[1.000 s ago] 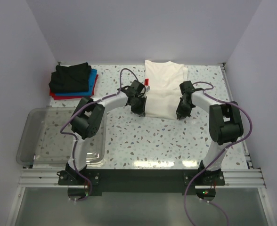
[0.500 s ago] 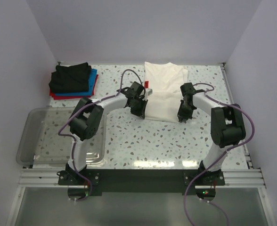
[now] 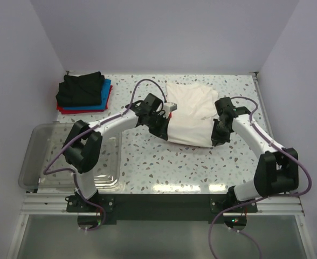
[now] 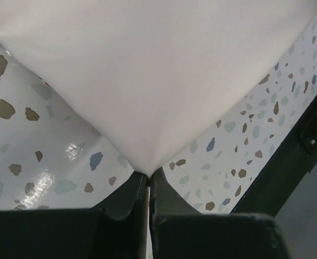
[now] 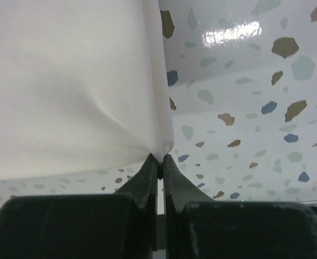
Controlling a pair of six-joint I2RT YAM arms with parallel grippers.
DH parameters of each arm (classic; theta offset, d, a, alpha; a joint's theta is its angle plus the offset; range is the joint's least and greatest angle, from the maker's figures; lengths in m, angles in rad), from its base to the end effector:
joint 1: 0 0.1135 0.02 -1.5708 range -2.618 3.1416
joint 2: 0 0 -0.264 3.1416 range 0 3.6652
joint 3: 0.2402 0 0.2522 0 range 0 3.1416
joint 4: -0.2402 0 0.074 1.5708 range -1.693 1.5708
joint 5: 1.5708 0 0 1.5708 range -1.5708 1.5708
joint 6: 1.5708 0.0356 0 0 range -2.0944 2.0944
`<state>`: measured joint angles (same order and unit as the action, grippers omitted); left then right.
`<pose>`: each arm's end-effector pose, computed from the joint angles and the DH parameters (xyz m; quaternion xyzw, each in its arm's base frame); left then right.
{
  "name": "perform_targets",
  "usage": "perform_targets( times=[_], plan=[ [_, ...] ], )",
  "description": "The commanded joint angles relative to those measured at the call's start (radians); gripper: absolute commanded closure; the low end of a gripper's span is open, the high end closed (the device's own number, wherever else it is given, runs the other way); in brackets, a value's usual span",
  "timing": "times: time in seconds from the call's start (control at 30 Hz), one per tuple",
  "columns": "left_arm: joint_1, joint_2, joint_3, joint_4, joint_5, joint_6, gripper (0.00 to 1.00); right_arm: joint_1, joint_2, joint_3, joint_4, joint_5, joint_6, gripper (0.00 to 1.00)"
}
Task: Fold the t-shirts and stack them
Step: Fold the tshirt
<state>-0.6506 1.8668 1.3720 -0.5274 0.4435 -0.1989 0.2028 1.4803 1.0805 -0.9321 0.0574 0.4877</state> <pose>0.3062 -0.2523 0.2119 0.2684 0.9019 -0.3018 0.1535 0.2659 0.0526 0.2299 0.1443 0.9819 0.0135 0.1217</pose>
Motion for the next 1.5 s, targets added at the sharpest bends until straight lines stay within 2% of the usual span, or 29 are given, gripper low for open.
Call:
perform_targets(
  times=[0.0,0.37,0.5,0.63,0.93,1.07,1.33,1.47],
  plan=[
    [-0.003,-0.089,-0.036,-0.078,0.014,-0.002,1.00,-0.005,-0.081,-0.027,-0.160,0.035,-0.040,1.00],
    [-0.012,-0.202,-0.064,-0.178,0.055,-0.045,1.00,0.023,-0.282,-0.088,-0.367,-0.010,-0.014,1.00],
    [-0.014,-0.225,-0.053,-0.218,0.078,-0.069,1.00,0.030,-0.347,-0.074,-0.436,-0.079,0.023,1.00],
    [-0.014,-0.221,-0.013,-0.233,0.109,-0.109,1.00,0.029,-0.393,-0.033,-0.505,-0.064,0.035,1.00],
    [0.012,-0.089,0.202,-0.224,0.012,-0.168,1.00,0.027,-0.266,0.081,-0.381,0.012,0.072,1.00],
    [0.037,-0.003,0.338,-0.226,0.011,-0.155,1.00,0.023,-0.184,0.148,-0.315,0.045,0.077,1.00],
    [0.094,0.129,0.461,-0.224,0.000,-0.131,1.00,-0.002,-0.022,0.279,-0.231,0.098,0.043,1.00],
    [0.117,0.192,0.574,-0.258,0.001,-0.105,1.00,-0.017,0.033,0.321,-0.200,0.091,0.029,1.00]
  ],
)
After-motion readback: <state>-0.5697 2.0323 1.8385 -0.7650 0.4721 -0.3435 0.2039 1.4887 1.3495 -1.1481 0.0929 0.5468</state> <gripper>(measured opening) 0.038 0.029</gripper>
